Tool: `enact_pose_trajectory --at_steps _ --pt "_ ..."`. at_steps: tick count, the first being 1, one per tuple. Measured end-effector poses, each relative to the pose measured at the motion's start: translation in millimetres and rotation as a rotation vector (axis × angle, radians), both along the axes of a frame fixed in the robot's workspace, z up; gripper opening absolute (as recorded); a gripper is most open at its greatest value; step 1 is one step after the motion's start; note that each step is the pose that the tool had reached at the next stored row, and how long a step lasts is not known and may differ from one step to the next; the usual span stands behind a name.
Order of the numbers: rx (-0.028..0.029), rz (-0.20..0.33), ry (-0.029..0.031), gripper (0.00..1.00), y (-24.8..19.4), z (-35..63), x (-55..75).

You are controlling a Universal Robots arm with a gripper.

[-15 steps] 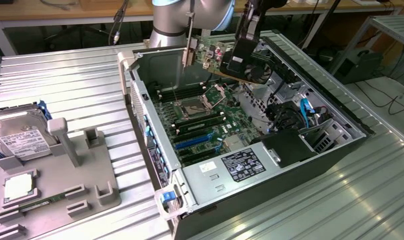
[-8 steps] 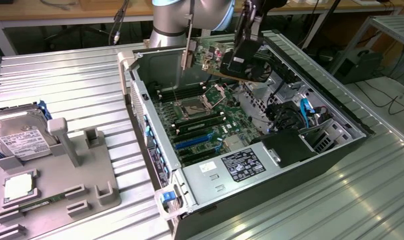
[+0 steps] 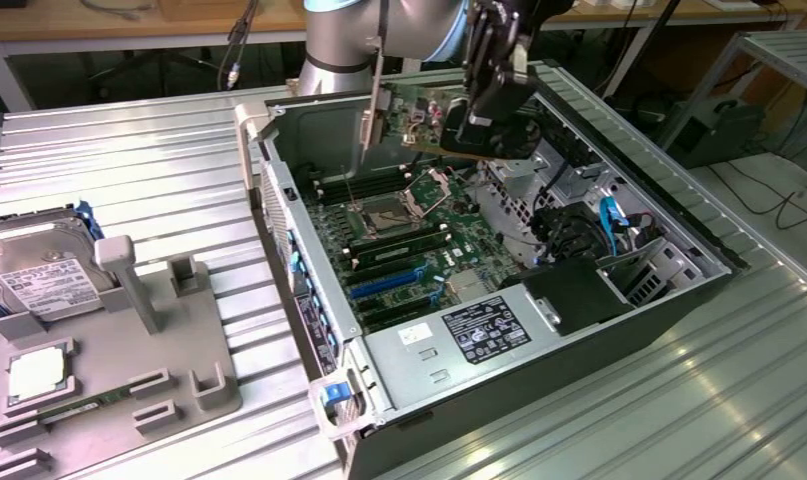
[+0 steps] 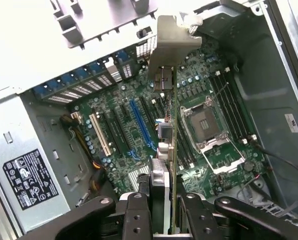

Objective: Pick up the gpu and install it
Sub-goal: 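Insert the gpu into the slot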

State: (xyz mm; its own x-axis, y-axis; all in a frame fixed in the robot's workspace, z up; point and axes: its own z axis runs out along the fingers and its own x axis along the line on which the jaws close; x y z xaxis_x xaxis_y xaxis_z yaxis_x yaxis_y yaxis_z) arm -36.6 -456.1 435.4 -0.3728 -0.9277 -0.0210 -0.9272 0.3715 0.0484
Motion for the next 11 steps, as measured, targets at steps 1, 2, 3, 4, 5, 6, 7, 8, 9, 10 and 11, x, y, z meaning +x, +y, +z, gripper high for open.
enact_pose_trajectory --at_steps 1,2,3,4,5,6,7,8,9,10,11 --pt "0.0002 0.016 0.0 0.28 0.0 0.0 0.0" --pt "0.0003 0.033 0.0 0.28 0.0 0.0 0.0" --pt "0.0005 0.049 0.0 0.28 0.0 0.0 0.0" --pt "0.0007 0.064 0.0 0.28 0.0 0.0 0.0" --pt "0.0009 0.08 0.0 0.28 0.0 0.0 0.0" --pt "0.001 0.105 0.0 0.28 0.0 0.0 0.0" --pt "0.0011 0.122 0.0 0.28 0.0 0.0 0.0" --pt "0.0012 0.139 0.0 0.28 0.0 0.0 0.0" --pt "0.0012 0.156 0.0 0.28 0.0 0.0 0.0" --pt "0.0014 0.174 0.0 0.28 0.0 0.0 0.0" --pt "0.0014 0.192 0.0 0.28 0.0 0.0 0.0"
